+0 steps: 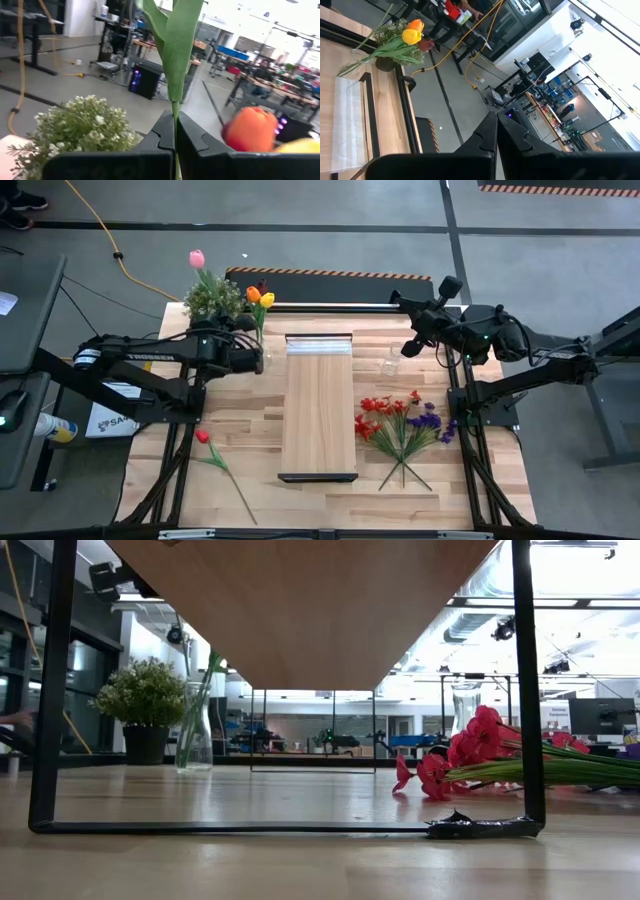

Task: Pick and place flowers into a vace then onto a shelf
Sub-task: Put the pink tulip into the left transparent vase

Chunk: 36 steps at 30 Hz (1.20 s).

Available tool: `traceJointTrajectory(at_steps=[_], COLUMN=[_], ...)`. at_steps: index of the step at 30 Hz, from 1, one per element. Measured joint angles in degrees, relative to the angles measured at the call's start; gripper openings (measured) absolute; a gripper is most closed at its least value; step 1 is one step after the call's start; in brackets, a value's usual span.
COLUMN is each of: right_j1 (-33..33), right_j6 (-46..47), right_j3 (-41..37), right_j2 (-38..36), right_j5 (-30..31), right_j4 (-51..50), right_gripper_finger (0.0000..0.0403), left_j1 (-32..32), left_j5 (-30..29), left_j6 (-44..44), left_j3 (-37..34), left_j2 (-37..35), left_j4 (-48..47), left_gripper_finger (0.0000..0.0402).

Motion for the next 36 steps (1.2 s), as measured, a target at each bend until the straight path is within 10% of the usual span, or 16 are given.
traceJointTrajectory(at_steps=[36], right_j1=[0.00], right_j6=[0.56], right_j3=[0.00], right_j2=[0.00], right_j5=[-0.74], right_j4=[-2.60], right_gripper_finger=[0.0000], left_j1=[0.55], left_j5=[0.01], left_j6=[-0.09], left_j3=[0.02], left_j2=[7.29], left_j4=[2.50], left_gripper_finger=[0.0032])
